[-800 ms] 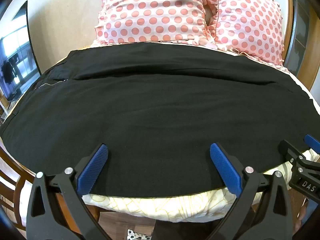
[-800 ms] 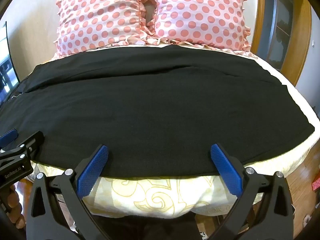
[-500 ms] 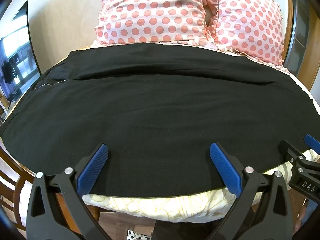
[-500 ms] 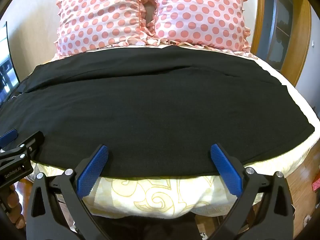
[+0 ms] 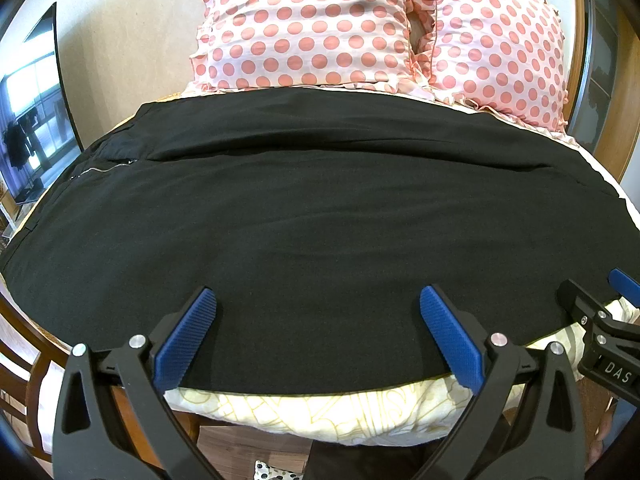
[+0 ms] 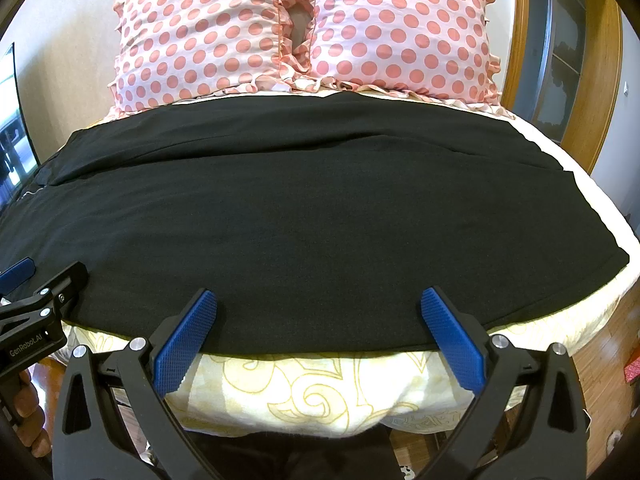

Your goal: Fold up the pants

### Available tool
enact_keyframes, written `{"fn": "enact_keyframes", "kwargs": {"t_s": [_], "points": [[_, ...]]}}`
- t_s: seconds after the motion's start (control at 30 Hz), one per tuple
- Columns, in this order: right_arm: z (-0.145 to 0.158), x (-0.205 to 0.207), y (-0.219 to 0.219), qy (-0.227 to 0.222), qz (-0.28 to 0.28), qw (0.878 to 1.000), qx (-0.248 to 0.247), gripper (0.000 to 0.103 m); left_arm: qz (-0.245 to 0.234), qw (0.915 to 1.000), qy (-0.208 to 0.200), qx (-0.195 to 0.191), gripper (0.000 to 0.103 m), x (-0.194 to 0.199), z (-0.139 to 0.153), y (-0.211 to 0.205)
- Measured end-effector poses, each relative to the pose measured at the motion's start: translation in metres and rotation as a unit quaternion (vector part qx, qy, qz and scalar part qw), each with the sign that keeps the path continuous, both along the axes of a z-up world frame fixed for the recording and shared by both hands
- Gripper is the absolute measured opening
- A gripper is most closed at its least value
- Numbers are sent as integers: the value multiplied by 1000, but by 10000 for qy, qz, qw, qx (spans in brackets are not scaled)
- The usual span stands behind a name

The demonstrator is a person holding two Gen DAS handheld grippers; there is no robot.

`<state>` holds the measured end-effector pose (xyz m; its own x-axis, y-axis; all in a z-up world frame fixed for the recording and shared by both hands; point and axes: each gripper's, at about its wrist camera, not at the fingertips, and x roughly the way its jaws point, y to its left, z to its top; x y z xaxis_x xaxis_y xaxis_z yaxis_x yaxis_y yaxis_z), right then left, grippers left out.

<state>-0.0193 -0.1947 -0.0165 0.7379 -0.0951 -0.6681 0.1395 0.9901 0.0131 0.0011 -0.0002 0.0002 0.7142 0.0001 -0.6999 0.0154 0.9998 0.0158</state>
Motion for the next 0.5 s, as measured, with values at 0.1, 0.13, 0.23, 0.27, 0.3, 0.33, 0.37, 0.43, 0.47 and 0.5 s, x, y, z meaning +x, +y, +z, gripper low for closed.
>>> {"fn": "enact_keyframes", "kwargs": {"t_s": [0.1,0.13,0.23,0.27,0.3,0.33,0.37,0.43,0.47,0.5], "points": [[0,0,0,-2,0,10000,-1,102,1,10000,6,-1,101,2,0,0],[0,0,0,-3,1,10000,-1,102,-1,10000,-12,2,101,-1,0,0],[0,0,0,-4,1,10000,-1,102,-2,10000,-13,2,101,-1,0,0],[0,0,0,-6,1,10000,-2,102,-2,10000,-12,3,101,-1,0,0],[0,0,0,-6,0,10000,-2,102,-3,10000,-12,3,101,-1,0,0],[0,0,0,-5,-1,10000,0,102,-3,10000,-10,4,101,0,0,0],[0,0,0,-8,0,10000,-2,102,-1,10000,-16,1,101,-1,0,0],[0,0,0,-9,0,10000,-3,102,-1,10000,-13,1,101,-1,0,0],[0,0,0,-10,0,10000,-3,102,-1,10000,-19,2,101,-1,0,0],[0,0,0,-10,0,10000,-3,102,-1,10000,-19,1,101,-1,0,0]]}}
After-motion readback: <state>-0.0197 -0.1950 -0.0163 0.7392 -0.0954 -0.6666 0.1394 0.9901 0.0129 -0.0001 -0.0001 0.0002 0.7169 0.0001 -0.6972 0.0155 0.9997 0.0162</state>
